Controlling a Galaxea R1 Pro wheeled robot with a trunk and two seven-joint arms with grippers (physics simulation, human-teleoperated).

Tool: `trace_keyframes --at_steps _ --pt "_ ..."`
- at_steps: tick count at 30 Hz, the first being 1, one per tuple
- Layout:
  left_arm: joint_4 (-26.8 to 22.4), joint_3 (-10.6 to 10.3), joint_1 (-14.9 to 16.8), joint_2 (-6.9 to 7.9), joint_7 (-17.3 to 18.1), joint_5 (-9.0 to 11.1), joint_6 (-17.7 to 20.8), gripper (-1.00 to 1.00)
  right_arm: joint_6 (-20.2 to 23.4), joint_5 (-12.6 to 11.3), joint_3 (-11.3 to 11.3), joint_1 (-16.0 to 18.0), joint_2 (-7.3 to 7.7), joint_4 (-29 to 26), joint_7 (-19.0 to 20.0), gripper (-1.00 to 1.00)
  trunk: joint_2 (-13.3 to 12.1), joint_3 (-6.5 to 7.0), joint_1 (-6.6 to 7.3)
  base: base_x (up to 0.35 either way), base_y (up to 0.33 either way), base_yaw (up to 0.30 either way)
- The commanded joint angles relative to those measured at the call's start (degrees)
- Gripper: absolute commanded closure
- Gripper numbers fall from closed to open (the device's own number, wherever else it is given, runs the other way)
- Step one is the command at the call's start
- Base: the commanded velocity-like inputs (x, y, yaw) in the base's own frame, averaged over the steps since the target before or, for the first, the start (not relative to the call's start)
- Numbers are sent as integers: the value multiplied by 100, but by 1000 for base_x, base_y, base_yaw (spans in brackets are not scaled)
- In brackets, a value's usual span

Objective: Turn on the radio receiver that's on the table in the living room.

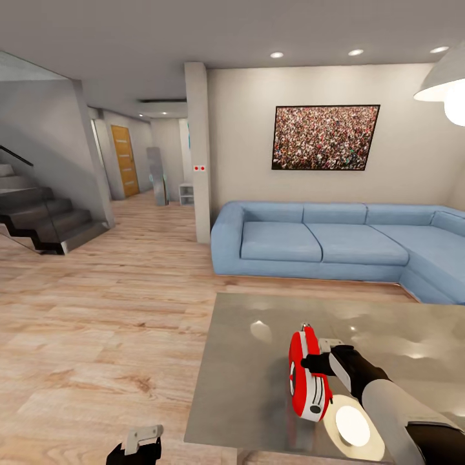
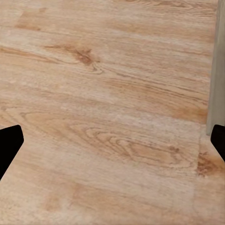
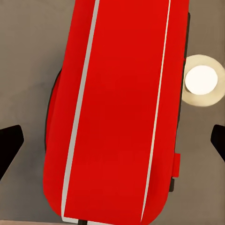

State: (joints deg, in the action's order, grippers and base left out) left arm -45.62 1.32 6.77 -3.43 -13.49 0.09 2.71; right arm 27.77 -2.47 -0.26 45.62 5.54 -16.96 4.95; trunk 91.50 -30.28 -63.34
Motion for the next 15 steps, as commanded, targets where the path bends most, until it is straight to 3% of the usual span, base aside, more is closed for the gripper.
trace_keyframes --at_steps 1,4,5,15 --pt "0 0 0 0 2 0 0 -100 0 0 0 0 0 0 -1 -100 0 0 0 0 0 0" --pt "0 0 0 0 -1 0 -1 -100 0 1 0 0 0 6 -2 -100 0 0 0 0 0 0" --pt "0 0 0 -2 -2 0 0 -100 0 1 0 0 0 10 -2 100 0 0 0 0 0 0" --pt "2 -3 0 -13 20 0 1 -100 0 9 0 0 0 17 -7 100 0 0 0 0 0 0"
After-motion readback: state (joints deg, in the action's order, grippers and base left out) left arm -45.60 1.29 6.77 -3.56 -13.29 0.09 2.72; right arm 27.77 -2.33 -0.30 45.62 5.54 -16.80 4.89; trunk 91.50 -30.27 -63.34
